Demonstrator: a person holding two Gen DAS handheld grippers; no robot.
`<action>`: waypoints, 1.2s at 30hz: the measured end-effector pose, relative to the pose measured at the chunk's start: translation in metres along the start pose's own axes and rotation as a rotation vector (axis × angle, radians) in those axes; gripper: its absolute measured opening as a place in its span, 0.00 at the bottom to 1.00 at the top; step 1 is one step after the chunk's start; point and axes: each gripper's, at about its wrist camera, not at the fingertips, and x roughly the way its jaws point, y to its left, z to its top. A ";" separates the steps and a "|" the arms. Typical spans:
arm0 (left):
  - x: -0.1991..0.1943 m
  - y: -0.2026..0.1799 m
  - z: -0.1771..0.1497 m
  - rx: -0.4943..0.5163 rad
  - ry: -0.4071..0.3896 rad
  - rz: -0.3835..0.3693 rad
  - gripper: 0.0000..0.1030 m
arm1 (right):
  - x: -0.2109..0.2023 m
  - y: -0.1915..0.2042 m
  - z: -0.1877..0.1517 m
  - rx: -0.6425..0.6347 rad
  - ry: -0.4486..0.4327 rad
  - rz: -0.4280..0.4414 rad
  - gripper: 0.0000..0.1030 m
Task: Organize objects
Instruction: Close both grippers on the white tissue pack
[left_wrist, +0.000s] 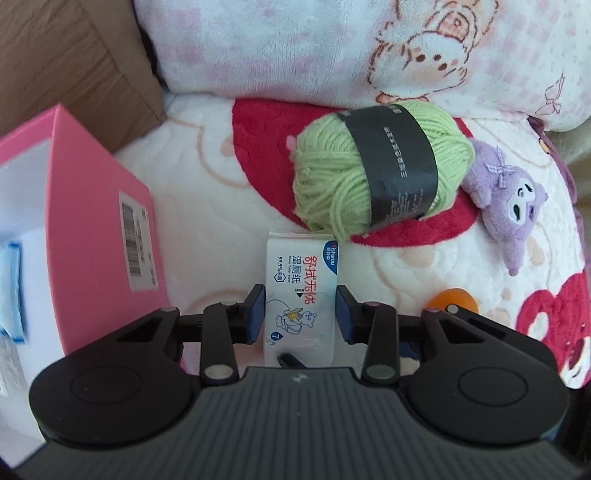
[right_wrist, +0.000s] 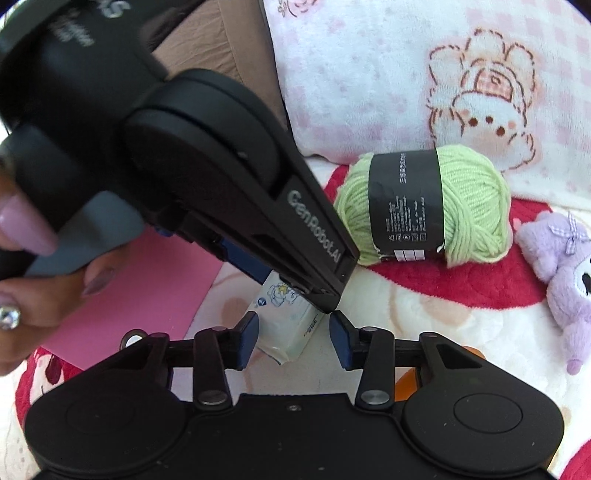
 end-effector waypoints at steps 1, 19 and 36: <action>0.000 0.002 -0.001 -0.020 0.009 -0.014 0.37 | -0.001 -0.001 0.000 0.006 0.004 -0.001 0.50; -0.004 -0.001 -0.043 -0.167 0.062 -0.147 0.38 | -0.036 0.011 -0.036 -0.143 0.121 -0.027 0.55; -0.008 0.000 -0.067 -0.139 -0.017 -0.180 0.19 | -0.033 -0.010 -0.043 -0.158 0.147 -0.140 0.48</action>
